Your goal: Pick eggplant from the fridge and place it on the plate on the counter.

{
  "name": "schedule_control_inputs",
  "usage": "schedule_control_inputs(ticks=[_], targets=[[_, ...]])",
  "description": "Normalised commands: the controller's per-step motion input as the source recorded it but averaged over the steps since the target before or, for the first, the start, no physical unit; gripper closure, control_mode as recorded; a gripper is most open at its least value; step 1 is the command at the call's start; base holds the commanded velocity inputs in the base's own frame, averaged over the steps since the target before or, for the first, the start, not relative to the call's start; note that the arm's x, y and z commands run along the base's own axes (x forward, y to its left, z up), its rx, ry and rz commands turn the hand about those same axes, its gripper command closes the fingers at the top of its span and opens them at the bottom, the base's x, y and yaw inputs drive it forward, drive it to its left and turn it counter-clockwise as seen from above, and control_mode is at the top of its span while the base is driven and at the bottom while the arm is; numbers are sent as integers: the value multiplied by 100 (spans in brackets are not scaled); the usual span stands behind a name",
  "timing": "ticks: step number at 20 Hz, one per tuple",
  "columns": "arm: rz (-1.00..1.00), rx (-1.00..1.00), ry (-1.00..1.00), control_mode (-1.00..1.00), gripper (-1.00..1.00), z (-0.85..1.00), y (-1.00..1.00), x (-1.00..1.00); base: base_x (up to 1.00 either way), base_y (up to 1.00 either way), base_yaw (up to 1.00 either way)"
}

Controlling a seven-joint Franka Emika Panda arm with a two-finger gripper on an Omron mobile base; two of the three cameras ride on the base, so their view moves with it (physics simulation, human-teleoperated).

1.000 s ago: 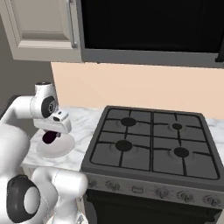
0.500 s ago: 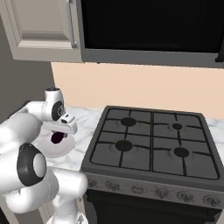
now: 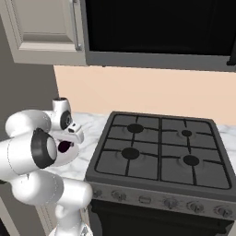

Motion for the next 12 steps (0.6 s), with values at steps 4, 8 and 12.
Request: schedule_control_inputs(ticks=[4, 8, 12], targets=[[0, 0, 0, -100, 100, -25, 7, 10, 0, 0, 0], [0, 0, 0, -100, 100, -28, 6, 4, 0, 0, 0], [0, 0, 0, -100, 100, -21, 1, 0, 0, 0, 0]])
